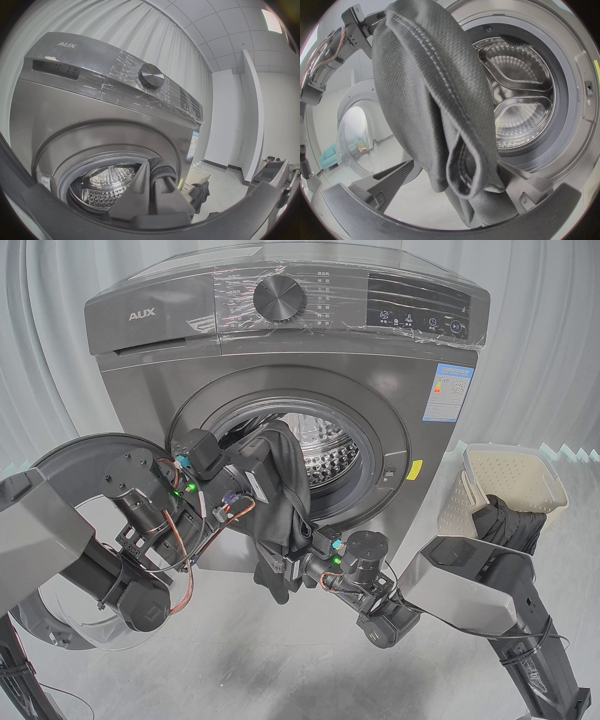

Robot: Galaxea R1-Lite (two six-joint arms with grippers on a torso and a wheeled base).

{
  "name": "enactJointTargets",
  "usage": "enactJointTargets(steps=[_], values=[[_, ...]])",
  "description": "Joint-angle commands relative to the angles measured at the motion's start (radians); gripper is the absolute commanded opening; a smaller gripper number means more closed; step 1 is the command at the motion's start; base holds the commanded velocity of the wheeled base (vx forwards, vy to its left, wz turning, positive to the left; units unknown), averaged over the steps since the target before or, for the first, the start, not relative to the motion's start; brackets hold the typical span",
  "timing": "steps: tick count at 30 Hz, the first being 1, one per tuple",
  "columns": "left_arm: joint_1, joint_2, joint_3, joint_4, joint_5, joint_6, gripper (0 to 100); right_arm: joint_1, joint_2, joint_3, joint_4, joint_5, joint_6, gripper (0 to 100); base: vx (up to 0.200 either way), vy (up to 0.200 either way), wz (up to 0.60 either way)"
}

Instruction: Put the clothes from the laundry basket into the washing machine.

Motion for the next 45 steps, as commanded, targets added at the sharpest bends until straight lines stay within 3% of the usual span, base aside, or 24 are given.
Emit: enactJointTargets(steps=[1, 12, 15, 16, 24, 30, 37, 42, 45], values=[[0.003, -0.001, 0.003, -0.002, 0.000, 0.000, 0, -0.003, 0.027, -0.038, -0.001, -0.001, 0.000, 100, 0.000, 0.000, 0.00], [-0.001, -0.001, 0.005, -0.002, 0.000, 0.000, 0, 0.000, 0.028, -0.044, 0.002, -0.002, 0.002, 100, 0.000, 0.000, 0.00], [-0.001, -0.001, 0.003, -0.002, 0.000, -0.002, 0, 0.000, 0.033, -0.062, 0.002, -0.020, 0.002, 100, 0.000, 0.000, 0.00], [0.001, -0.001, 0.003, -0.002, 0.000, -0.002, 0, -0.002, 0.037, -0.070, 0.002, -0.025, 0.002, 0, 0.000, 0.000, 0.00], [0.019, 0.000, 0.023, -0.005, -0.001, 0.000, 0, -0.013, 0.037, -0.071, -0.006, -0.028, 0.002, 0, 0.000, 0.000, 0.00], [0.088, 0.007, 0.100, -0.005, -0.012, 0.003, 0, -0.049, -0.056, -0.005, 0.002, -0.028, 0.000, 0, 0.000, 0.000, 0.00], [0.101, 0.014, 0.187, -0.005, -0.034, 0.006, 0, -0.068, -0.122, 0.016, 0.007, -0.030, -0.001, 0, 0.000, 0.000, 0.00], [0.127, 0.048, 0.255, -0.005, -0.061, 0.049, 0, -0.075, -0.147, 0.018, 0.017, -0.033, 0.000, 0, 0.000, 0.000, 0.00], [0.138, 0.056, 0.278, -0.006, -0.064, 0.055, 0, -0.085, -0.161, 0.018, 0.019, -0.036, -0.001, 0, 0.000, 0.000, 0.00]])
